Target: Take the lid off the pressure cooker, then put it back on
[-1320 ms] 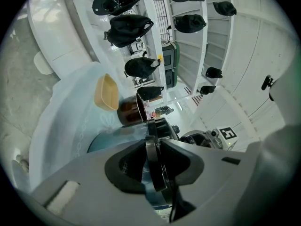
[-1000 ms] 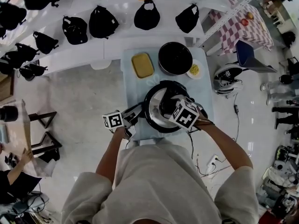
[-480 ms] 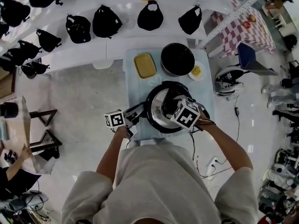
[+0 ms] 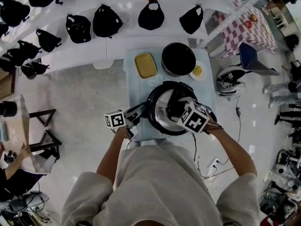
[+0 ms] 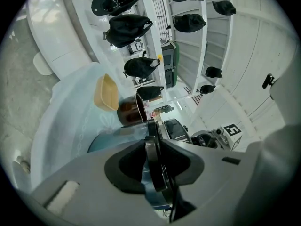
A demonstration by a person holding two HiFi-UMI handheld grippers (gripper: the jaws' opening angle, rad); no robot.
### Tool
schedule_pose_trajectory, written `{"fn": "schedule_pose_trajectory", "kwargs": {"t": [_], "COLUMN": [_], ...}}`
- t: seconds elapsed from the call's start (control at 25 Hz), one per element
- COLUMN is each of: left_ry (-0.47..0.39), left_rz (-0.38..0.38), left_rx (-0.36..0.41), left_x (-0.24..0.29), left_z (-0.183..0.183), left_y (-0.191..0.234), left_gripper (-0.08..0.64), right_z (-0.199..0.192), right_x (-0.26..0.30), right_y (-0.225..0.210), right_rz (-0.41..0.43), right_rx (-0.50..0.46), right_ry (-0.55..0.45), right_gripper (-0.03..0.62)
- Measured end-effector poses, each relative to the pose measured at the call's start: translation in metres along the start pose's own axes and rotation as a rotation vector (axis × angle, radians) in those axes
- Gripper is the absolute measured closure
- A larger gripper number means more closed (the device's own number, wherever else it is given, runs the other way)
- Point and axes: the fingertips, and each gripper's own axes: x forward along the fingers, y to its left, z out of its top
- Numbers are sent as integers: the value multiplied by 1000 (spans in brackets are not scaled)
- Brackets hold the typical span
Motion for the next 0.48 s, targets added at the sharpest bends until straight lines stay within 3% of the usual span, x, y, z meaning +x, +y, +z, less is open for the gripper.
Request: {"fn": "schedule_pose_trajectory", "kwargs": {"t": [0.48], "left_ry": [23], "left_rz": [0], "left_rx": [0], "left_x": [-2], "left_z": [0], "left_y": [0], "left_gripper": [459], "right_z": [-30], "right_x": [-44], "right_y": [-21], "right_rz": [-75], "right_rx": [100], "right_ry": [-60], "right_gripper": [318]}}
